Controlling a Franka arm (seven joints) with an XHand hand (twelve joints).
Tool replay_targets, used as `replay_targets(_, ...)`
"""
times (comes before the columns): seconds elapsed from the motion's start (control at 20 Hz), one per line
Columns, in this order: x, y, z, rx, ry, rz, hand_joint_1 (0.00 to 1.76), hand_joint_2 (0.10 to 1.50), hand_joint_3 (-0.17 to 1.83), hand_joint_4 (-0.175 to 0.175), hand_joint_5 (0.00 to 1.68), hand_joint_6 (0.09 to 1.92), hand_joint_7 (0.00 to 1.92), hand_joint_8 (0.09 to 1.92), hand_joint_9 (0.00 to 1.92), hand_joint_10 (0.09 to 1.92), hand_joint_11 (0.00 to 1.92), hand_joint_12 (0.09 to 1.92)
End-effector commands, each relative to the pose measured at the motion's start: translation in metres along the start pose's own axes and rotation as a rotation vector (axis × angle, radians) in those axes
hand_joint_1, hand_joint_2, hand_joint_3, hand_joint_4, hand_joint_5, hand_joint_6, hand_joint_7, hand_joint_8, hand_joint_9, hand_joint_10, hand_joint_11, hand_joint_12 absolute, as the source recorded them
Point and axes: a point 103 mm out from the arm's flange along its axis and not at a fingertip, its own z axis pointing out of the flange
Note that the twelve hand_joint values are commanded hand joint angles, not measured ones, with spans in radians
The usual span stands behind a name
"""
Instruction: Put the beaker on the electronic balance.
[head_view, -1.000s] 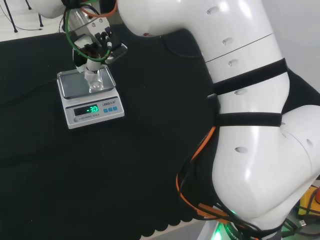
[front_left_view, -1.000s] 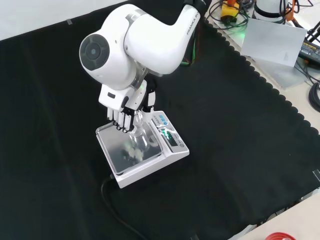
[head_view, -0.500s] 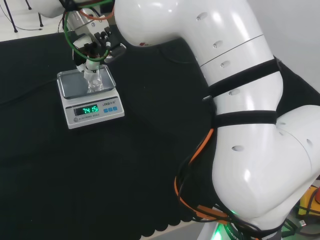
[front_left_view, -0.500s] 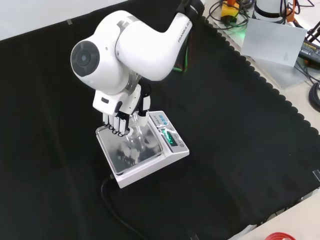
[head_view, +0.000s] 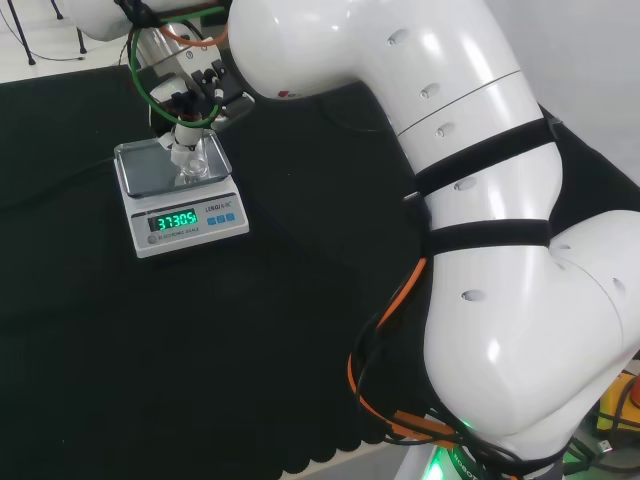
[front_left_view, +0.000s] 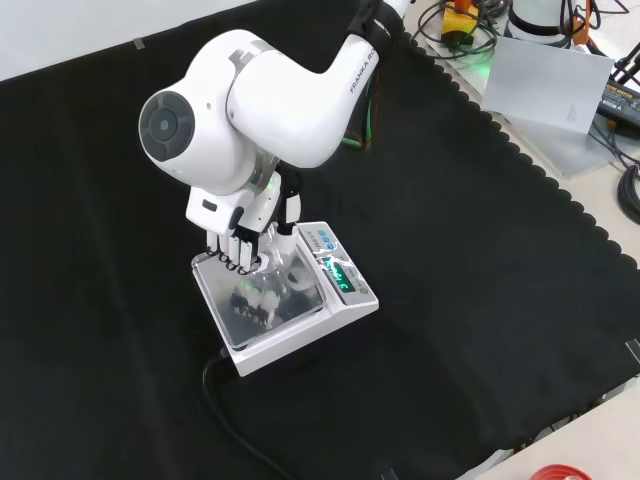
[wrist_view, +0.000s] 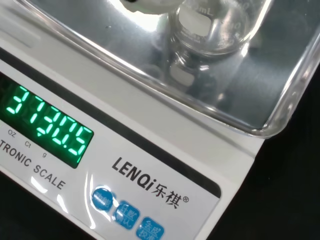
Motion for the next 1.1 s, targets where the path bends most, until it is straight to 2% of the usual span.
replay_targets(0.05,-0.001,-0.003,-0.003,-0.005,0.008,0.002,1.08,1.16,-0.16,-0.049,0.70,0.92,0.61,0.74,0.81,0.76,0.54,1.32)
replay_targets(0.2,-0.001,-0.004,-0.003,0.002,0.009,0.001,1.07,1.14,-0.17,-0.055,0.62,0.88,0.53,0.75,0.73,0.78,0.49,1.33)
replay_targets(0.3,-0.001,-0.005,-0.002,0.001,0.005,0.003,1.05,1.11,-0.17,-0.060,0.52,0.86,0.42,0.75,0.61,0.80,0.43,1.36)
replay_targets(0.4,-0.002,-0.007,0.001,0.011,0.002,0.001,0.99,1.03,-0.17,-0.065,0.34,0.71,0.27,0.74,0.43,0.81,0.31,1.40)
replay_targets(0.5,-0.003,-0.008,0.003,0.018,0.007,-0.001,0.92,0.95,-0.17,-0.059,0.23,0.53,0.12,0.72,0.26,0.84,0.19,1.43)
replay_targets(0.65,-0.005,-0.010,0.005,0.026,0.006,0.001,0.86,0.90,-0.17,-0.052,0.20,0.33,0.03,0.68,0.14,0.85,0.08,1.46)
replay_targets(0.8,-0.007,-0.013,0.008,0.040,-0.007,0.006,0.83,0.88,-0.17,-0.045,0.19,0.24,0.01,0.62,0.08,0.85,0.03,1.47)
replay_targets(0.95,-0.010,-0.015,0.008,0.034,0.003,0.008,0.80,0.85,-0.17,-0.039,0.17,0.17,0.00,0.50,0.01,0.83,0.00,1.44)
replay_targets(1.1,-0.013,-0.018,0.007,0.025,0.018,0.014,0.77,0.85,-0.17,-0.037,0.18,0.12,0.00,0.46,0.00,0.81,0.00,1.42)
